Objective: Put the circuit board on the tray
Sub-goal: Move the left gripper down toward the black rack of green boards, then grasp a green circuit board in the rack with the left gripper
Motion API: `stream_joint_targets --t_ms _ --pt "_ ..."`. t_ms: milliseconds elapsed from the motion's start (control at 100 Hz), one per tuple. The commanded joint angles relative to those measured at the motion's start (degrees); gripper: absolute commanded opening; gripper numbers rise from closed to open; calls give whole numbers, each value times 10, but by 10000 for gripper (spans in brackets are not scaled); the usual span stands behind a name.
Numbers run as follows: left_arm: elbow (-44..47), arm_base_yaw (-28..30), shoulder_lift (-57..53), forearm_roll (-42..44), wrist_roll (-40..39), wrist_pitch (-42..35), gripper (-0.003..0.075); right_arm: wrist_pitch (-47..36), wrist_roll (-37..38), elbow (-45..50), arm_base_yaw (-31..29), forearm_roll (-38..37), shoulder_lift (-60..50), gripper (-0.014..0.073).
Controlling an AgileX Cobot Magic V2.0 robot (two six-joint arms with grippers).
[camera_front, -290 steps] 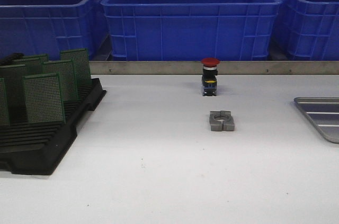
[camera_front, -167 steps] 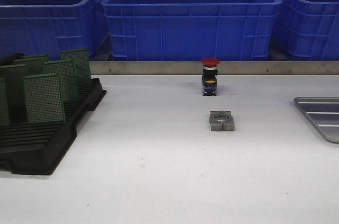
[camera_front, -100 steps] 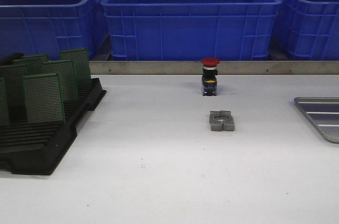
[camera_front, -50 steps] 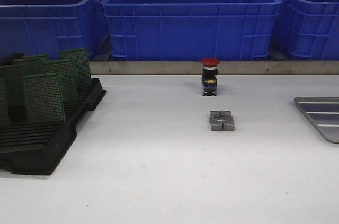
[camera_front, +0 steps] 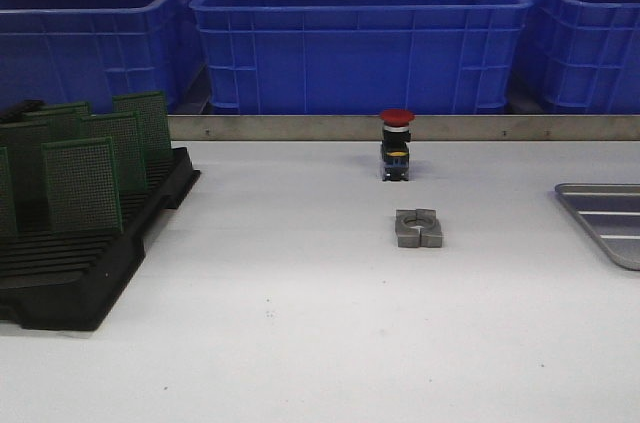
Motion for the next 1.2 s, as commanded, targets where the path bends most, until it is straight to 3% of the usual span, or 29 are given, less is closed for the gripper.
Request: stream_joint_targets --t_ms 0,230,510,820,1190 --pt "-50 1 16 1 8 -7 556 -42 -3 -7 2 -3 -13 -68" --pt "-167 1 109 -22 95 93 556 -42 -3 -7 2 -3 -13 -68" --pt "-314 1 248 -78 286 261 556 -42 -3 -7 2 -3 -13 -68" --pt "-337 1 315 -79 496 261 556 -42 -3 -7 2 -3 -13 -68" --pt "-290 1 332 -136 669 261 556 -42 -3 -7 2 -3 -13 -68"
